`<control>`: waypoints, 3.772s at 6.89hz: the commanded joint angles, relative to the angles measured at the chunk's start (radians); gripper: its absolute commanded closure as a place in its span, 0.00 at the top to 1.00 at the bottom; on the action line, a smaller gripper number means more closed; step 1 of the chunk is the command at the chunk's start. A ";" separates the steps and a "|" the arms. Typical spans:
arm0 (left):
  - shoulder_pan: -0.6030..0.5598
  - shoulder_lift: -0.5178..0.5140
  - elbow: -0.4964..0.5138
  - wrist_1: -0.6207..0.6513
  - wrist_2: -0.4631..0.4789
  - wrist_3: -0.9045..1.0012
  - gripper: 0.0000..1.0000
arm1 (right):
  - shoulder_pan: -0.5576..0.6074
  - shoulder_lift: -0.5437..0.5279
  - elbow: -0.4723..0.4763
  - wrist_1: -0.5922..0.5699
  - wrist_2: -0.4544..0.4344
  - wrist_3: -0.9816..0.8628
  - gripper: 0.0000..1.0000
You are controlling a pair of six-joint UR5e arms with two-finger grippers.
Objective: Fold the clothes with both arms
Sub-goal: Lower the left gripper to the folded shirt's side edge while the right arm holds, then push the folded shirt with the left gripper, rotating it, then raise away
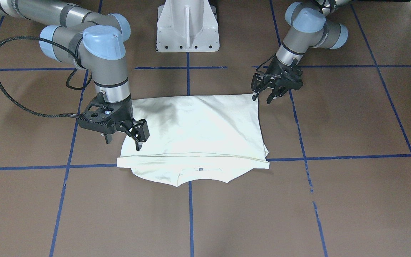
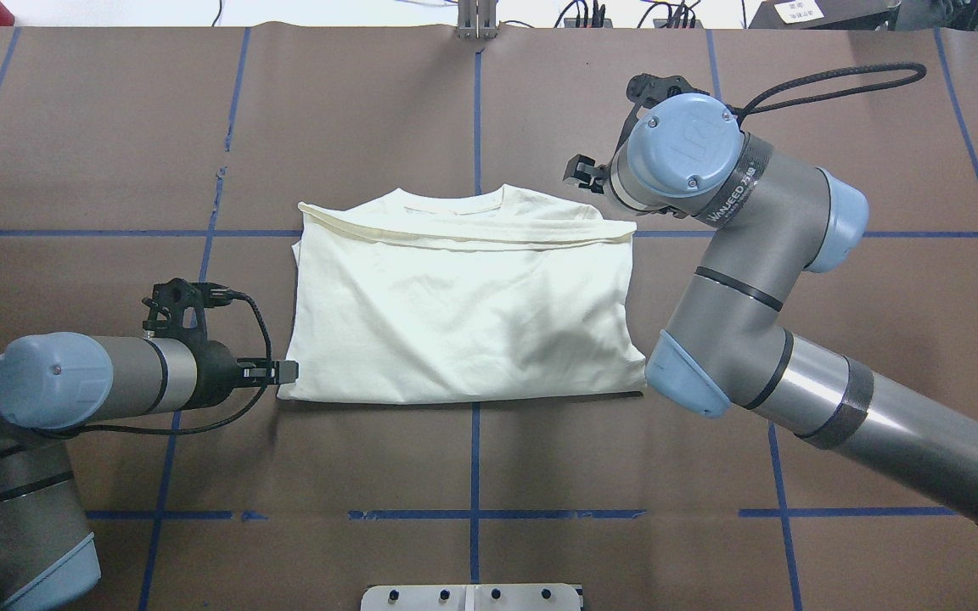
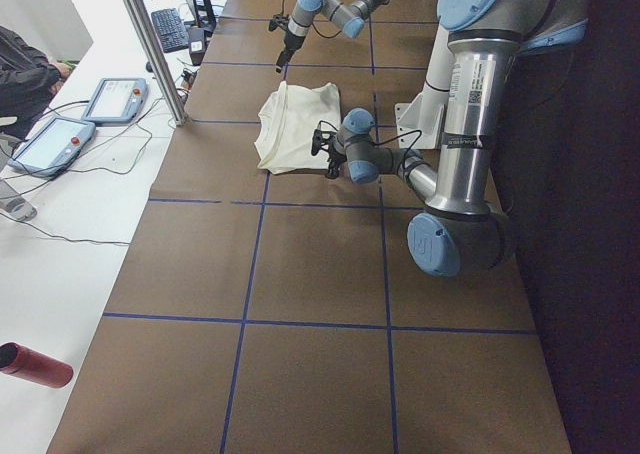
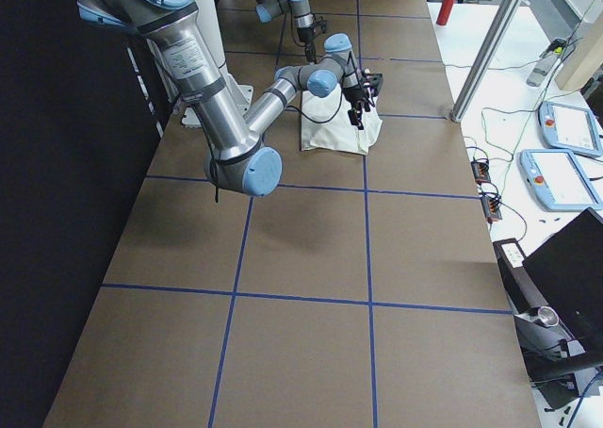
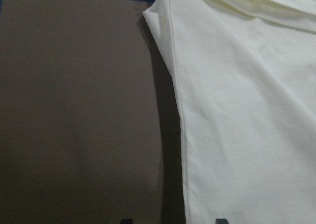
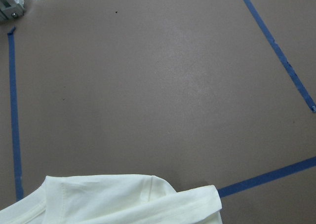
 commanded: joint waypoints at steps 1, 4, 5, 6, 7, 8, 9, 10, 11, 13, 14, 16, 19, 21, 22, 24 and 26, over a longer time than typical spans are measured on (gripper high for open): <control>0.021 -0.003 0.004 -0.021 0.002 -0.022 0.59 | 0.000 0.000 -0.001 0.000 0.000 0.000 1.00; 0.049 -0.006 0.013 -0.019 0.002 -0.023 0.54 | 0.000 -0.002 -0.001 0.000 0.000 0.000 1.00; 0.049 -0.007 0.013 -0.019 0.003 -0.026 0.26 | 0.000 -0.002 -0.001 0.000 0.000 0.000 1.00; 0.050 -0.007 0.013 -0.019 0.003 -0.025 0.00 | -0.001 -0.002 -0.001 0.000 0.000 0.000 1.00; 0.049 -0.006 0.001 -0.018 0.006 -0.022 0.00 | -0.001 -0.002 -0.001 0.000 0.000 0.000 1.00; 0.044 -0.004 -0.003 -0.016 0.003 -0.013 0.00 | -0.001 -0.003 -0.001 0.000 -0.002 0.000 1.00; 0.017 0.000 -0.005 -0.013 0.005 0.039 0.00 | -0.003 -0.003 -0.001 0.000 -0.002 0.000 1.00; -0.058 -0.001 0.019 -0.002 0.005 0.134 0.00 | -0.003 -0.005 -0.003 0.002 -0.003 0.000 1.00; -0.154 -0.022 0.091 0.001 0.002 0.243 0.00 | -0.004 -0.005 -0.002 0.002 -0.005 0.000 1.00; -0.311 -0.232 0.348 0.010 -0.003 0.351 0.00 | -0.006 -0.003 0.000 0.002 -0.006 0.002 1.00; -0.356 -0.376 0.522 0.019 0.002 0.363 0.00 | -0.006 -0.002 0.000 0.002 -0.006 0.002 1.00; -0.397 -0.652 0.874 0.003 0.028 0.406 0.00 | -0.006 -0.003 0.009 0.002 -0.006 0.006 1.00; -0.439 -0.646 0.889 -0.054 0.028 0.455 0.99 | -0.020 0.004 0.023 0.002 -0.006 0.020 1.00; -0.541 -0.606 0.874 -0.114 -0.144 0.605 1.00 | -0.061 0.014 -0.018 0.111 -0.015 0.127 1.00; -0.545 -0.518 0.777 -0.145 -0.177 0.613 1.00 | -0.064 0.056 -0.125 0.209 -0.017 0.205 0.90; -0.545 -0.484 0.719 -0.149 -0.178 0.603 1.00 | -0.090 0.203 -0.330 0.221 -0.063 0.207 0.65; -0.545 -0.484 0.719 -0.149 -0.178 0.603 1.00 | -0.119 0.216 -0.356 0.197 -0.063 0.199 0.64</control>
